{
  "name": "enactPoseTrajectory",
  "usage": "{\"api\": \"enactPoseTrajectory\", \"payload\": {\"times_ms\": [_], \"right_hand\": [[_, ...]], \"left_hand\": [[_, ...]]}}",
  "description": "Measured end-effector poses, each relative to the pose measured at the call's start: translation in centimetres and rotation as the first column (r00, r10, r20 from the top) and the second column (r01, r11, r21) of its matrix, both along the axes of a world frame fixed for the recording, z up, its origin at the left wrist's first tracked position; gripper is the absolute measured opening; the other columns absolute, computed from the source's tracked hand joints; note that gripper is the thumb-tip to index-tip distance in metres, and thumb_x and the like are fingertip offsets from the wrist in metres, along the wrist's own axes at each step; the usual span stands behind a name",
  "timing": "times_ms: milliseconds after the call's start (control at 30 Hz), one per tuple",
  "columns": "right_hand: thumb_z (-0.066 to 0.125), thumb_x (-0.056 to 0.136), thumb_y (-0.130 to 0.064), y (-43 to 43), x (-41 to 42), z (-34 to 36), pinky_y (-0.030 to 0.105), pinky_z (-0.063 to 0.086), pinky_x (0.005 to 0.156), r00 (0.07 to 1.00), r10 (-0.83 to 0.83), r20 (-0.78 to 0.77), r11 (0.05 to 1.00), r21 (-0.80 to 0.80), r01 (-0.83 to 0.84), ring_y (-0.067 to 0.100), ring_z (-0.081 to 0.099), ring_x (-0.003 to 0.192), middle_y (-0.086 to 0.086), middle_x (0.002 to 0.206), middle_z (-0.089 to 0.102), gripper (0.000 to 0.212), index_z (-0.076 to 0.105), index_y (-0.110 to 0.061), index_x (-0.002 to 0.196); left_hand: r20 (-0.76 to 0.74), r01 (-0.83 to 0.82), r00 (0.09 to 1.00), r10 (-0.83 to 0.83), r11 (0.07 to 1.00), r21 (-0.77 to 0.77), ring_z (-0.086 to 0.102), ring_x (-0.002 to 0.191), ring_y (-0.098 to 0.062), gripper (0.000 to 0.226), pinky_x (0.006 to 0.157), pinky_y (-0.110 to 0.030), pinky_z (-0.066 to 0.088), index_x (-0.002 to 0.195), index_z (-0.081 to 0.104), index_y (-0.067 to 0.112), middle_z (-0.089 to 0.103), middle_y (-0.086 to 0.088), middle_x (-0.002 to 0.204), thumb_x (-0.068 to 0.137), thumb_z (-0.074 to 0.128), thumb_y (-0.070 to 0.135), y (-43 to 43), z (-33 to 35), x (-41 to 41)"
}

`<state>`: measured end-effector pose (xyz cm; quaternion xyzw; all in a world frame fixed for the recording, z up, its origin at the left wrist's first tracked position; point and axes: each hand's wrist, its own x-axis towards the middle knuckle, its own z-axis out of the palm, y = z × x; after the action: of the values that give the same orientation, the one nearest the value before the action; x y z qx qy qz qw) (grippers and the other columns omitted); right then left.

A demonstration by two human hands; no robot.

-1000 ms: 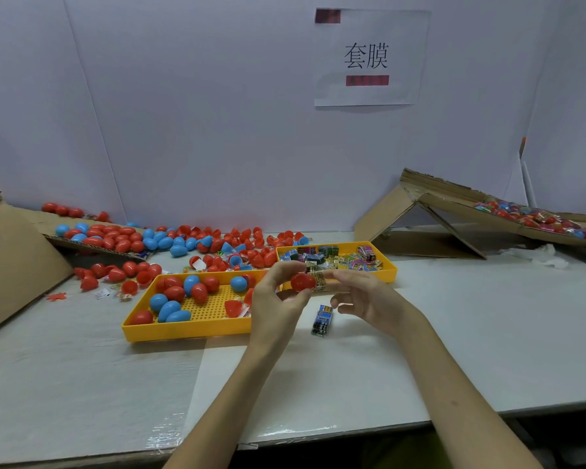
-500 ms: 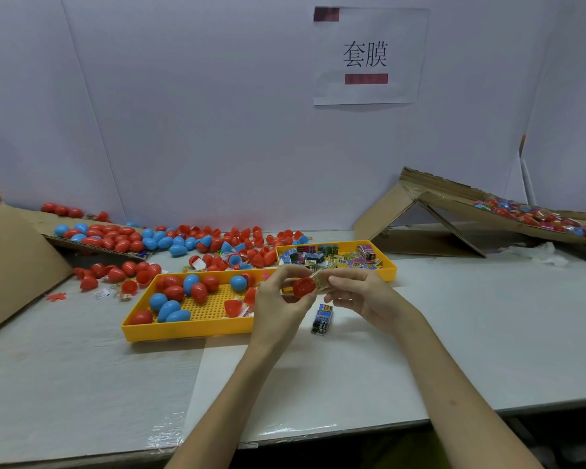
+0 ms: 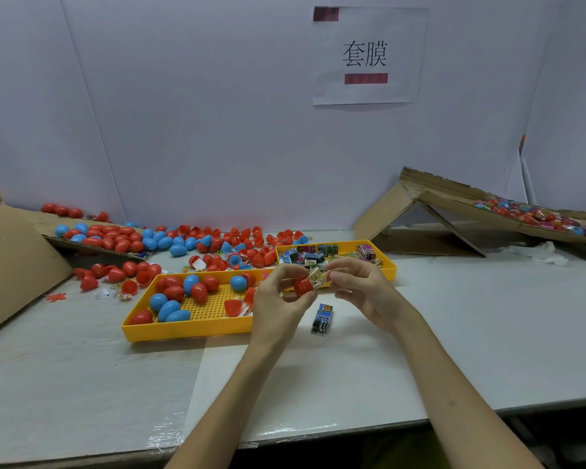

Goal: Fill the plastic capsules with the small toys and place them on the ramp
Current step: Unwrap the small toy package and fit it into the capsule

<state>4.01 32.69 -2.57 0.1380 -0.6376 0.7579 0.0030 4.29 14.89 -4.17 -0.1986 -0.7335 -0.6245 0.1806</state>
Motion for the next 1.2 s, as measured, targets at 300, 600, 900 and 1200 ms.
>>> {"api": "enactPoseTrajectory", "payload": {"times_ms": [300, 600, 900, 1200], "right_hand": [[0.076, 0.073, -0.015, -0.2, -0.2, -0.1, 0.025, 0.051, 0.069, 1.000, -0.010, 0.000, 0.999, 0.038, 0.010, 0.015, 0.065, 0.078, 0.007, 0.089, 0.074, 0.018, 0.074, -0.018, 0.091], [0.075, 0.074, -0.015, -0.2, -0.1, 0.0, 0.027, 0.050, 0.071, 1.000, -0.016, 0.013, 1.000, 0.006, 0.016, 0.016, 0.064, 0.079, 0.006, 0.088, 0.072, 0.018, 0.073, -0.016, 0.091], [0.076, 0.073, -0.017, -0.3, 0.0, 0.0, 0.030, 0.050, 0.075, 1.000, -0.004, 0.021, 1.000, 0.011, 0.004, 0.017, 0.067, 0.082, 0.007, 0.089, 0.073, 0.015, 0.075, -0.021, 0.088], [0.075, 0.074, -0.022, -0.3, 0.0, -0.1, 0.025, 0.053, 0.069, 0.999, 0.010, 0.033, 0.998, 0.058, -0.012, 0.014, 0.062, 0.072, 0.006, 0.085, 0.071, 0.013, 0.078, -0.025, 0.087]], "left_hand": [[-0.139, -0.119, 0.986, 0.097, 0.980, -0.157, 0.060, 0.085, 0.009, 0.036, 0.069, -0.008, 0.048, 0.096, 0.061, 0.028, 0.064, 0.017, 0.096, 0.078, 0.083, 0.006, 0.1, 0.0, 0.5], [-0.221, -0.166, 0.968, 0.116, 0.960, -0.227, 0.059, 0.084, 0.002, 0.038, 0.069, -0.007, 0.046, 0.108, 0.064, 0.016, 0.061, 0.011, 0.102, 0.077, 0.083, 0.005, 0.3, -0.2, 0.5], [-0.244, -0.179, 0.963, 0.112, 0.945, -0.273, 0.058, 0.082, 0.000, 0.042, 0.068, -0.004, 0.045, 0.109, 0.063, 0.016, 0.059, 0.011, 0.103, 0.076, 0.084, 0.003, 0.3, -0.2, 0.7], [-0.281, -0.199, 0.954, 0.099, 0.915, -0.352, 0.058, 0.084, -0.010, 0.046, 0.074, -0.001, 0.043, 0.114, 0.062, 0.013, 0.063, 0.003, 0.110, 0.075, 0.084, 0.003, 0.1, -0.1, 1.0]]}}
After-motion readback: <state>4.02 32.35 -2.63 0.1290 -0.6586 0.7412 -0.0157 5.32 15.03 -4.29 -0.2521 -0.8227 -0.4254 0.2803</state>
